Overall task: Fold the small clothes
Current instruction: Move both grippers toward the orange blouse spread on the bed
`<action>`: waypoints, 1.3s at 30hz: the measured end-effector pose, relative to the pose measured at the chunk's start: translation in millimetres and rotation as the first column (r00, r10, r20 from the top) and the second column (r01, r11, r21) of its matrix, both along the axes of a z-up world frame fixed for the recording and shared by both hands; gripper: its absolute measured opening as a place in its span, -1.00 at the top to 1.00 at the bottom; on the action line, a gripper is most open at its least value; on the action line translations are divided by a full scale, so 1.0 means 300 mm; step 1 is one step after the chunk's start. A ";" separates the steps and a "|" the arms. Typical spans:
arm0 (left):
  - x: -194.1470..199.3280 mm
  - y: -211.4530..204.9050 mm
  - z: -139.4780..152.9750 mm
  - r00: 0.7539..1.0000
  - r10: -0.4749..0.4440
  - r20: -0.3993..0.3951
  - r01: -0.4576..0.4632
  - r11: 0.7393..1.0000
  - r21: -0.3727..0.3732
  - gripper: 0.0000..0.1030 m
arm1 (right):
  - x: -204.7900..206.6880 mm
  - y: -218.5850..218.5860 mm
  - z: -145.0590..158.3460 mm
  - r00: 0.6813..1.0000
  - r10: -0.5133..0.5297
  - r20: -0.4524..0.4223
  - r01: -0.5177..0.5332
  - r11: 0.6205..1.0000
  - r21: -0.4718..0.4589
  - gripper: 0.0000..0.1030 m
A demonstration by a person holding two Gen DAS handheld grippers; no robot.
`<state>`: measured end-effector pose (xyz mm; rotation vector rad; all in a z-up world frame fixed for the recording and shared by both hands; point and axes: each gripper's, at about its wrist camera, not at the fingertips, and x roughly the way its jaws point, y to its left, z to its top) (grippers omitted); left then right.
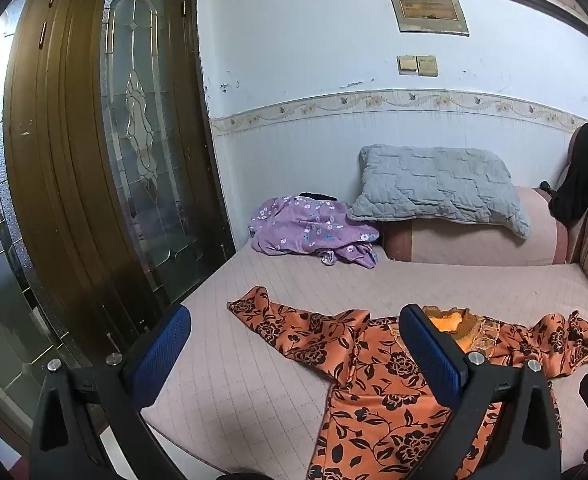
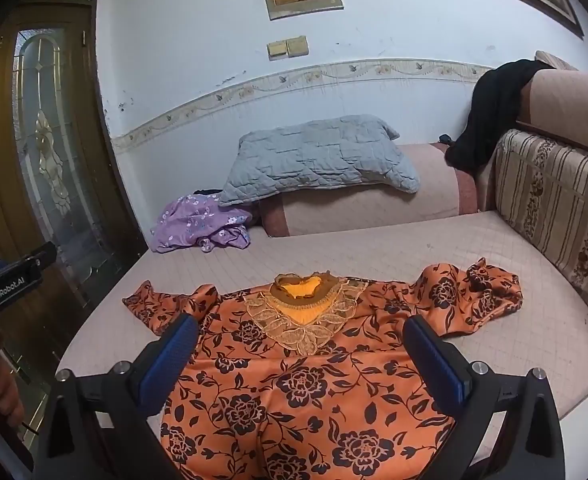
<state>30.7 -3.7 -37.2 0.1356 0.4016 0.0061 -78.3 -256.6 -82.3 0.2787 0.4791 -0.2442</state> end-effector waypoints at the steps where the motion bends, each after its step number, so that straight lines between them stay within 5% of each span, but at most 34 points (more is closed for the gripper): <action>1: 0.002 -0.003 -0.003 1.000 0.001 -0.002 -0.001 1.000 0.002 -1.00 | 0.002 -0.001 -0.002 1.000 0.000 -0.002 0.000 1.000 0.002 -1.00; 39: 0.126 -0.069 -0.113 0.997 0.006 -0.080 -0.002 0.998 0.057 -1.00 | 0.130 -0.059 -0.103 0.998 -0.006 -0.064 0.011 0.997 0.080 -1.00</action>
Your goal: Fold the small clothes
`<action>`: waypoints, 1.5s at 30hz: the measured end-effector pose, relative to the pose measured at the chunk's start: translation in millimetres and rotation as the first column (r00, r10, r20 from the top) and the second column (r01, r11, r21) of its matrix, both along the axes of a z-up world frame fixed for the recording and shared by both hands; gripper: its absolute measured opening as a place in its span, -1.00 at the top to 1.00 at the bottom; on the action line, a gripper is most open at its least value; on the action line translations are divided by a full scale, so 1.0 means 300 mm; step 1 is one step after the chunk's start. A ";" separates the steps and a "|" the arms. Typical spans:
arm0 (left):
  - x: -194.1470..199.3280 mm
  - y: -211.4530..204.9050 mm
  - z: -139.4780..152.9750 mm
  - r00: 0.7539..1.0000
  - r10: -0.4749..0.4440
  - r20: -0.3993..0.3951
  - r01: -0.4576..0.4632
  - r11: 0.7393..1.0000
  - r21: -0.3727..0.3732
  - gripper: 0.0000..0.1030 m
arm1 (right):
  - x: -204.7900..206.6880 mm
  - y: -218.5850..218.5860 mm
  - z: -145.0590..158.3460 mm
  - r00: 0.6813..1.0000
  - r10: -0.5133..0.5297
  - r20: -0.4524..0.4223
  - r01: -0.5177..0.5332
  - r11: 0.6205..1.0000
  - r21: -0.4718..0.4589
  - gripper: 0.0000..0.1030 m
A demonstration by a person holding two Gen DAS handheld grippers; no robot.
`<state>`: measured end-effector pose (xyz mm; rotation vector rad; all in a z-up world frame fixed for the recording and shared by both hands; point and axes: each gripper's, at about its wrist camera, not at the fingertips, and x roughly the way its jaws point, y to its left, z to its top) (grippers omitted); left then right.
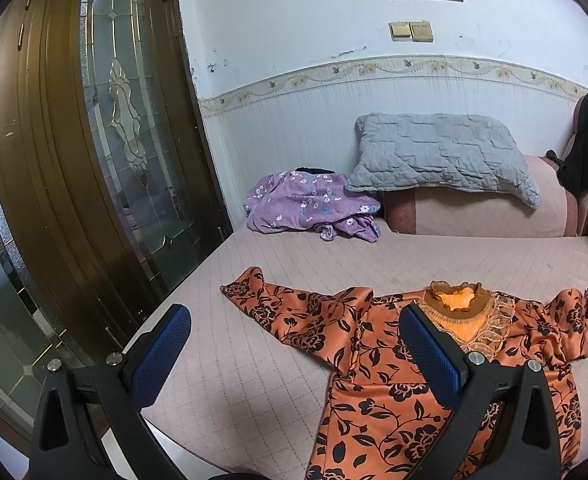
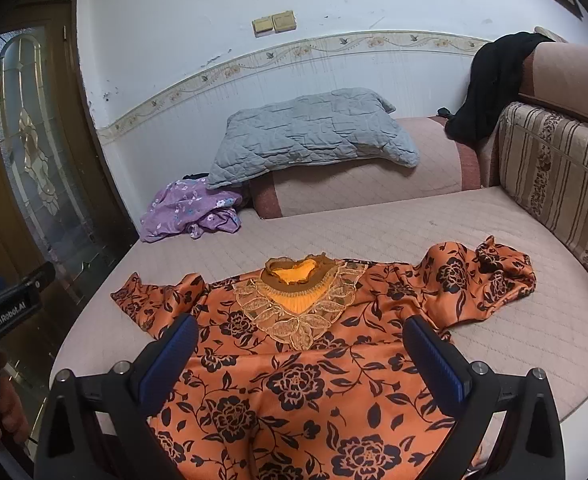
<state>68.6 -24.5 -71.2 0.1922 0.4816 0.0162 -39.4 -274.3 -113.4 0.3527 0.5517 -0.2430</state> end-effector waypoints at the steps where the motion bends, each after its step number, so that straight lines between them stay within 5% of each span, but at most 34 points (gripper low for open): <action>1: 0.007 -0.005 -0.004 1.000 0.000 -0.003 0.000 1.000 0.003 -1.00 | 0.008 -0.003 -0.001 1.000 0.001 -0.003 -0.001 1.000 -0.010 -1.00; 18: 0.171 -0.113 -0.132 0.998 0.001 -0.070 0.005 0.996 0.088 -1.00 | 0.164 -0.101 -0.102 1.000 -0.010 -0.013 0.010 0.999 0.036 -1.00; 23: 0.326 -0.245 -0.345 0.960 -0.092 -0.264 0.120 0.988 0.092 -1.00 | 0.196 -0.281 -0.240 0.999 -0.044 -0.021 0.047 0.984 0.174 -1.00; 26: 0.429 -0.362 -0.521 0.902 -0.140 -0.408 0.187 0.979 0.076 -1.00 | 0.191 -0.478 -0.373 0.990 -0.130 -0.051 0.139 0.939 0.313 -1.00; 29: 0.483 -0.473 -0.672 0.850 -0.162 -0.501 0.239 0.967 0.092 -1.00 | 0.150 -0.709 -0.506 0.957 -0.269 -0.104 0.288 0.855 0.432 -1.00; 33: 0.517 -0.548 -0.844 0.763 -0.187 -0.619 0.291 0.954 0.069 -1.00 | 0.025 -0.989 -0.644 0.867 -0.476 -0.152 0.466 0.661 0.588 -0.77; 35: 0.531 -0.535 -0.861 0.770 -0.205 -0.604 0.242 0.970 -0.020 -1.00 | 0.001 -1.108 -0.676 0.825 -0.540 -0.164 0.514 0.599 0.615 -0.70; 38: 0.538 -0.524 -0.875 0.760 -0.216 -0.613 0.222 0.973 -0.066 -1.00 | -0.021 -1.251 -0.689 0.778 -0.609 -0.153 0.565 0.574 0.592 -0.58; 43: 0.490 -0.533 -0.895 0.803 -0.233 -0.548 0.238 0.969 -0.064 -1.00 | 0.047 -1.451 -0.783 0.762 -0.624 -0.173 0.585 0.549 0.597 -0.36; 45: 0.487 -0.536 -0.901 0.795 -0.226 -0.563 0.232 0.971 -0.063 -1.00 | 0.090 -1.478 -0.826 0.786 -0.591 -0.181 0.561 0.560 0.609 -0.20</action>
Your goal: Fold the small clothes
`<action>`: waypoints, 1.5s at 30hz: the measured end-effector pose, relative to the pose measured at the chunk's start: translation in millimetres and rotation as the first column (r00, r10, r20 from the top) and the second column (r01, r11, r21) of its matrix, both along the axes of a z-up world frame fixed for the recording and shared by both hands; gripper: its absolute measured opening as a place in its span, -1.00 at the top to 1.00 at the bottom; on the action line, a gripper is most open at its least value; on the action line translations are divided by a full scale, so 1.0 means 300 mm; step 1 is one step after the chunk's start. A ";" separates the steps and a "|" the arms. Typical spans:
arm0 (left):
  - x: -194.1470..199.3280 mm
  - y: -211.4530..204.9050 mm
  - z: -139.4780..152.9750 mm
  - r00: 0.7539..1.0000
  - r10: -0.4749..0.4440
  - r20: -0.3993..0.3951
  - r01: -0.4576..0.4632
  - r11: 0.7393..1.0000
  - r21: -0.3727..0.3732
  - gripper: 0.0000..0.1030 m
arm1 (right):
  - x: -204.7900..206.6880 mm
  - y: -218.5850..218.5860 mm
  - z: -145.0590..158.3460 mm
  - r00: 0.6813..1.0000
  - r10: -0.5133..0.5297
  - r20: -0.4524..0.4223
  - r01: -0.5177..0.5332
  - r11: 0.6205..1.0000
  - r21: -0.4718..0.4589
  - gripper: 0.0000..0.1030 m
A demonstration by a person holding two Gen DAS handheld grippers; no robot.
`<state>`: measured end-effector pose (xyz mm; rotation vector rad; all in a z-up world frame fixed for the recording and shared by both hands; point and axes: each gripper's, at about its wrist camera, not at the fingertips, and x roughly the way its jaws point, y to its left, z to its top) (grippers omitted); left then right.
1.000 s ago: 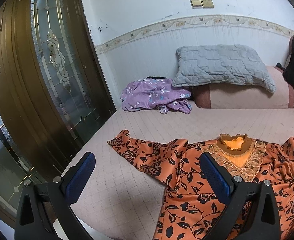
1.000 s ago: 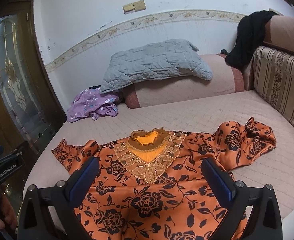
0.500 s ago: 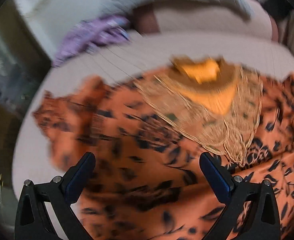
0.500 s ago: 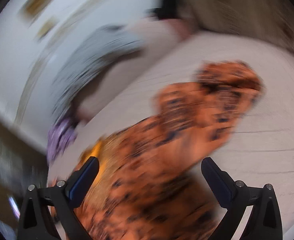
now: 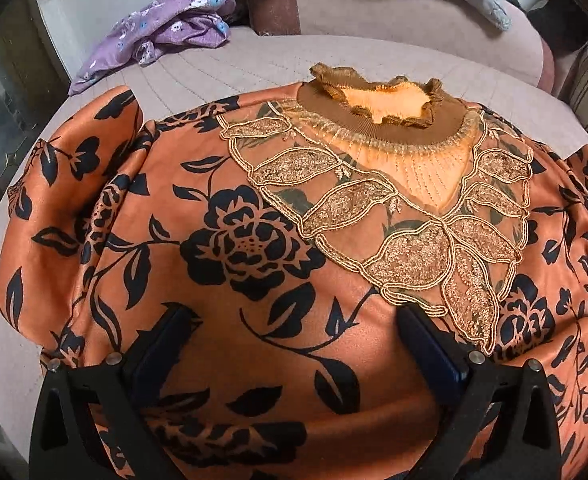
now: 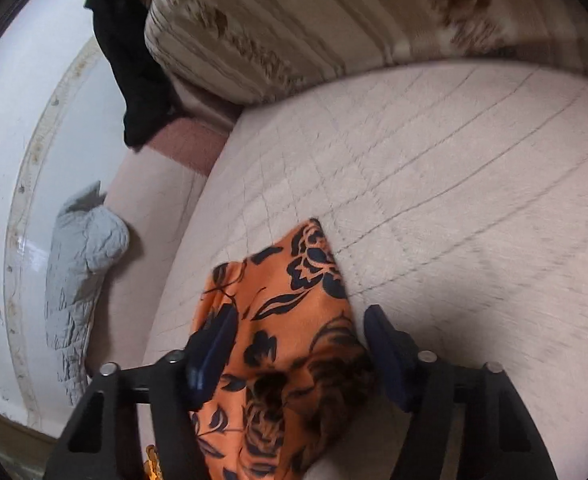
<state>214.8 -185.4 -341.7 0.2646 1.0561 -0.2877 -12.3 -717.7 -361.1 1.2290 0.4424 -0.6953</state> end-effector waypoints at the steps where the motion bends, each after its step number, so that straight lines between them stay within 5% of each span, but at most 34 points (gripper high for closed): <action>1: 0.003 -0.002 0.001 1.000 0.003 -0.016 -0.003 1.000 0.000 -1.00 | 0.034 -0.010 -0.017 0.999 0.038 -0.015 -0.038 0.999 -0.004 -0.16; 2: 0.003 -0.009 0.001 1.000 0.003 -0.029 -0.003 1.000 0.007 -1.00 | 0.056 -0.007 -0.009 0.997 0.058 -0.049 -0.060 0.997 -0.045 -0.08; 4: 0.016 -0.018 0.023 0.999 -0.002 -0.053 0.004 1.000 0.026 -1.00 | 0.102 0.005 0.010 0.989 0.107 -0.104 -0.119 0.986 -0.120 0.59; 8: 0.060 -0.027 0.088 0.998 -0.002 -0.070 0.004 1.000 0.031 -1.00 | 0.146 0.105 0.108 0.983 0.165 -0.086 -0.181 0.957 -0.227 0.78; 11: 0.078 0.019 0.173 0.999 0.049 -0.017 -0.049 0.998 -0.025 -1.00 | 0.186 0.265 0.239 0.962 0.272 0.025 -0.251 0.915 -0.315 0.78; 14: 0.107 0.099 0.242 0.995 0.103 0.010 -0.102 0.992 -0.074 -1.00 | 0.243 0.456 0.333 0.901 0.407 0.147 -0.337 0.873 -0.353 0.78; 16: 0.134 0.150 0.235 0.990 0.138 0.018 -0.135 0.985 -0.103 -1.00 | 0.298 0.610 0.353 0.828 0.514 0.223 -0.425 0.836 -0.348 0.78; 20: 0.161 0.270 0.256 0.981 0.194 -0.006 -0.192 0.963 -0.190 -1.00 | 0.439 0.899 0.278 0.718 0.662 0.217 -0.600 0.746 -0.289 0.78; 25: 0.141 0.355 0.273 0.976 0.212 -0.052 -0.219 0.935 -0.278 -1.00 | 0.552 1.169 0.072 0.643 0.766 0.014 -0.760 0.640 -0.116 0.66; 28: 0.128 0.368 0.255 0.977 0.199 -0.080 -0.214 0.928 -0.304 -1.00 | 0.501 1.255 0.042 0.605 0.794 -0.065 -0.795 0.596 -0.115 0.37; 30: 0.121 0.366 0.249 0.977 0.174 -0.123 -0.207 0.915 -0.347 -1.00 | 0.460 1.275 0.073 0.568 0.822 -0.029 -0.819 0.562 -0.117 -0.39; 34: 0.094 0.330 0.264 0.983 0.136 -0.123 -0.174 0.901 -0.397 -1.00 | 0.341 1.237 0.135 0.554 0.821 0.137 -0.806 0.570 -0.156 -0.57; 37: 0.059 0.271 0.277 0.993 0.101 -0.069 -0.120 0.919 -0.375 -1.00 | 0.314 1.166 0.162 0.598 0.763 0.245 -0.754 0.639 -0.149 -0.54; 40: 0.048 0.220 0.270 0.996 0.073 -0.053 -0.087 0.942 -0.323 -1.00 | 0.369 1.064 0.109 0.648 0.694 0.312 -0.722 0.691 -0.037 -0.38; 45: 0.069 0.257 0.274 0.992 0.122 -0.015 -0.121 0.956 -0.266 -1.00 | 0.473 1.032 -0.034 0.690 0.611 0.389 -0.702 0.695 0.153 -0.37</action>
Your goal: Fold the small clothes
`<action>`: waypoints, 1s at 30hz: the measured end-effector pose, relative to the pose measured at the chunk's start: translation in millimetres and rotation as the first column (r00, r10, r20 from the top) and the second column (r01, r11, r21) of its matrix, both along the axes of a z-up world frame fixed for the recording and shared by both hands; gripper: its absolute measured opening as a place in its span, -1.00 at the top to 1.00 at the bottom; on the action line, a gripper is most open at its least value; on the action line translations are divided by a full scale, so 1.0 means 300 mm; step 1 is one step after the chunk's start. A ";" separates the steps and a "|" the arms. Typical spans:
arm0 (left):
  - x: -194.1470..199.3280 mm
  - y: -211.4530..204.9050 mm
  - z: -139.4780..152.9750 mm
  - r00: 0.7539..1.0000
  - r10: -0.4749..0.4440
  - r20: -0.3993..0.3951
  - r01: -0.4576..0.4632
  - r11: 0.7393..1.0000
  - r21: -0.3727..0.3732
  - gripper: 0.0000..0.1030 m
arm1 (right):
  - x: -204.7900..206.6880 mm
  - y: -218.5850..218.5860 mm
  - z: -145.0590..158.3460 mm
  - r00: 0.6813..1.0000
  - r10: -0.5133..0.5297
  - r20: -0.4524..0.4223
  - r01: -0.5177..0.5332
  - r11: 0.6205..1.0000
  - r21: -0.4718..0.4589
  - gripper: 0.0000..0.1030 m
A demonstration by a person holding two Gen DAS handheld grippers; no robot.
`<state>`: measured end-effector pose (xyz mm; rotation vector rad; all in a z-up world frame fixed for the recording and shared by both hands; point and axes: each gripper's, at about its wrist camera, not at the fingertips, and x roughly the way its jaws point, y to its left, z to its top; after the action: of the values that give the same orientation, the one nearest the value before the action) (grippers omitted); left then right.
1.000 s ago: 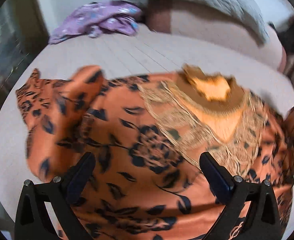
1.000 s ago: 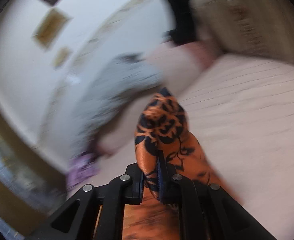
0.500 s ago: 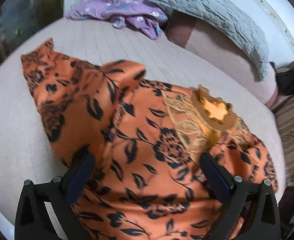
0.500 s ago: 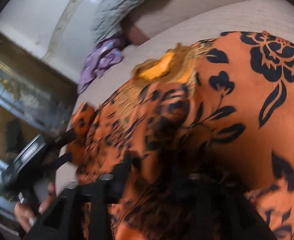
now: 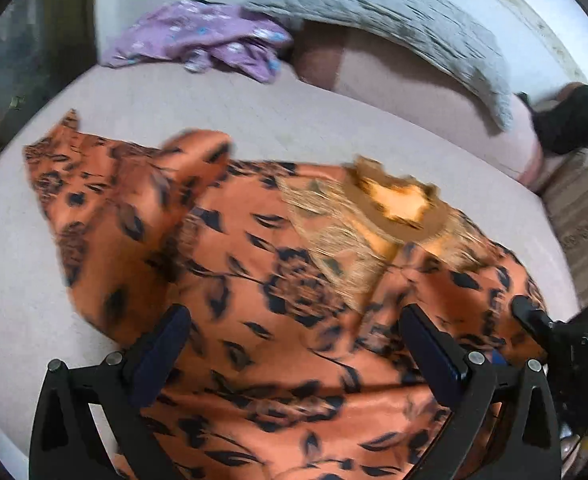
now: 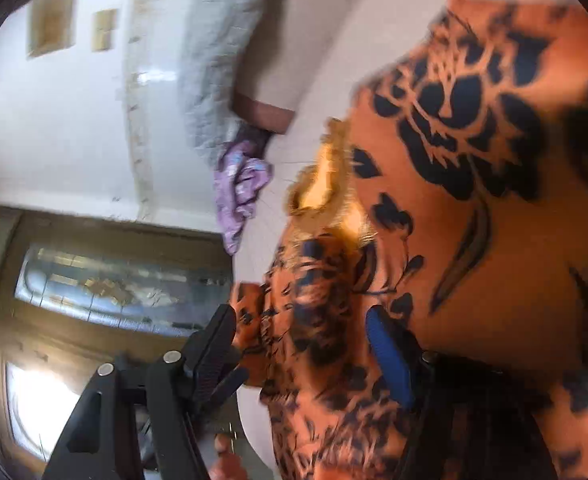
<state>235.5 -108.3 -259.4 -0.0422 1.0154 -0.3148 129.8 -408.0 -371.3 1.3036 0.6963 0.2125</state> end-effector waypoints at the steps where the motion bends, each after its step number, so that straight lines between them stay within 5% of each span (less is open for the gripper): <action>1: 0.010 0.022 0.004 1.000 0.026 0.010 -0.026 1.000 0.010 -1.00 | 0.015 0.012 -0.010 1.000 -0.002 0.016 0.001 1.000 0.018 -0.37; 4: 0.049 0.113 0.014 0.992 0.122 0.017 -0.122 0.992 0.000 -1.00 | 0.033 0.061 0.062 0.981 0.083 0.177 -0.100 0.991 0.085 -0.37; 9: 0.076 0.183 0.016 0.983 0.183 -0.003 -0.183 0.982 -0.048 -1.00 | -0.002 0.150 0.202 0.879 0.271 0.391 -0.312 0.949 0.042 -0.40; 11: 0.064 0.147 0.008 0.992 0.126 -0.007 -0.126 0.991 -0.039 -1.00 | -0.024 0.148 0.223 0.883 0.278 0.377 -0.296 0.955 -0.012 -0.40; 16: 0.040 0.028 -0.020 0.999 -0.034 -0.014 0.034 0.999 -0.023 -0.98 | -0.087 0.072 0.184 0.953 0.161 0.258 -0.163 0.987 -0.012 -0.40; 20: 0.039 -0.069 -0.084 0.984 -0.155 -0.092 0.149 0.987 -0.059 -0.36 | -0.148 -0.006 0.189 0.988 0.051 0.148 -0.034 0.993 -0.118 -0.39; 22: 0.035 -0.122 -0.112 0.973 -0.208 -0.104 0.204 0.978 -0.046 -0.11 | -0.187 -0.072 0.193 0.993 -0.014 0.115 0.031 0.989 -0.146 -0.35; 27: 0.018 -0.246 -0.169 0.942 -0.319 -0.106 0.317 0.948 -0.039 -0.11 | -0.286 -0.258 0.167 0.978 -0.205 0.044 0.210 0.967 -0.147 0.09; 30: 0.008 -0.288 -0.181 0.931 -0.352 -0.093 0.351 0.936 -0.030 -0.15 | -0.316 -0.335 0.119 0.965 -0.259 -0.030 0.253 0.959 -0.126 0.14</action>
<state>237.9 -194.6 -313.6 0.1164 1.1173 -0.6524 34.8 -508.4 -335.5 1.2707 0.5629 -0.0701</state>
